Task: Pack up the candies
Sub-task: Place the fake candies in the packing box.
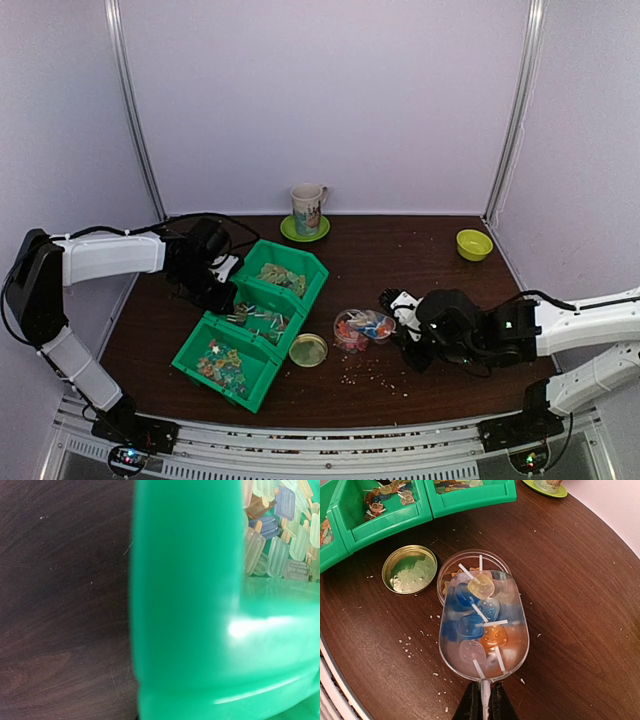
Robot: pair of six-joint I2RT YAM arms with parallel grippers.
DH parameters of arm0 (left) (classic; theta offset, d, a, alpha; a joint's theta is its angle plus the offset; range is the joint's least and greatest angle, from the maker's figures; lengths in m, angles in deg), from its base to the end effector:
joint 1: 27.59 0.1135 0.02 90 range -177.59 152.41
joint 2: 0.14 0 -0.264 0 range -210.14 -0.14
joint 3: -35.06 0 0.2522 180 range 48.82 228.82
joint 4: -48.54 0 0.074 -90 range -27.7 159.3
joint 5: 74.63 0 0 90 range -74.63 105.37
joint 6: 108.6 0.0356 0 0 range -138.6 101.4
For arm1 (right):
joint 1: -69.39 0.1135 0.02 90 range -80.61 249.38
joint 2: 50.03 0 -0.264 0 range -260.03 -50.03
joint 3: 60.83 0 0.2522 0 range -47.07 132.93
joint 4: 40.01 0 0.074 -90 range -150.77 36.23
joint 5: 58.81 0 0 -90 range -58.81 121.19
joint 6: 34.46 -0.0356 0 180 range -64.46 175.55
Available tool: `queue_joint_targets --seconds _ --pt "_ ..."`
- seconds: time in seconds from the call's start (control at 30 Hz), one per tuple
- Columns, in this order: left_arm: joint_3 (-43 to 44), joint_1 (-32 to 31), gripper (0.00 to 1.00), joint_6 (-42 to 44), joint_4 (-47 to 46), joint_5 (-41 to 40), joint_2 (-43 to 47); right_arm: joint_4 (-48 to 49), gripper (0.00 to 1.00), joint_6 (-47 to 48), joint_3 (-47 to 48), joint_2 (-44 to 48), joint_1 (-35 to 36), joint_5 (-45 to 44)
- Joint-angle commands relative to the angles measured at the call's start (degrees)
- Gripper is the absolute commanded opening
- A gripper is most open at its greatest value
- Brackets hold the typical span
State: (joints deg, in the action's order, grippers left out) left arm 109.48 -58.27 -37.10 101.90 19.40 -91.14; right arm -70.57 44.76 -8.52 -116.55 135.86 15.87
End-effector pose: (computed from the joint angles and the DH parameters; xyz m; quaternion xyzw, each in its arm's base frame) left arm 0.2601 -0.1572 0.2026 0.1105 0.9779 -0.1039 0.1439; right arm 0.1029 0.2128 0.2174 -0.3820 0.8329 0.1418 0.3745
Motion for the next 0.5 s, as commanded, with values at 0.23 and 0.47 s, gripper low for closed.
queue_joint_targets --seconds 0.23,0.47 --pt "3.50 0.59 0.00 -1.01 -3.24 2.17 2.73 -14.34 0.00 -3.90 8.59 -3.09 0.95 -1.36" --pt "3.52 0.57 0.00 -0.93 -3.25 2.17 2.91 -17.90 0.00 -4.46 10.46 -3.62 1.22 -1.18"
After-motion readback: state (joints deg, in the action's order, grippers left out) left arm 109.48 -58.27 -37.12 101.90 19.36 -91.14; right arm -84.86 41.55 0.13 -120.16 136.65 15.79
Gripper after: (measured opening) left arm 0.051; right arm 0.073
